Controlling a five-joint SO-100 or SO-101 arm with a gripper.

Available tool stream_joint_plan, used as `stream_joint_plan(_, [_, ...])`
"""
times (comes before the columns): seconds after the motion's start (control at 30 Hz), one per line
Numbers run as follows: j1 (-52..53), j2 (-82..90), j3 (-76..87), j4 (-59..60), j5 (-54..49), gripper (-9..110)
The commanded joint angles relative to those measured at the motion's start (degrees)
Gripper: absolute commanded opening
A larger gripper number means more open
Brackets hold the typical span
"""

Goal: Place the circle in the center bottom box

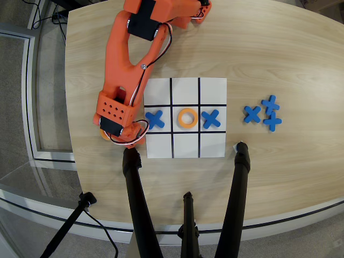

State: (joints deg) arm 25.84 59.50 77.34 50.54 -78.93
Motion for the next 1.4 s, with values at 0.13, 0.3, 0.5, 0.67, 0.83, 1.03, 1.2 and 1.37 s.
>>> stream_joint_plan(0.13, [-0.9,0.4,1.0,-0.3,0.2,23])
stream_joint_plan(0.3, [-1.0,0.4,1.6,0.4,0.4,23])
stream_joint_plan(0.5, [-0.8,0.9,1.1,5.9,0.2,23])
stream_joint_plan(0.67, [-0.1,1.8,1.1,8.6,0.1,22])
stream_joint_plan(0.83, [1.2,2.4,1.1,9.9,0.1,22])
stream_joint_plan(1.03, [3.6,2.5,1.1,10.2,0.4,22])
stream_joint_plan(1.2, [5.7,3.3,1.5,11.8,0.1,22])
stream_joint_plan(1.37, [6.5,4.6,1.9,15.4,-0.4,22])
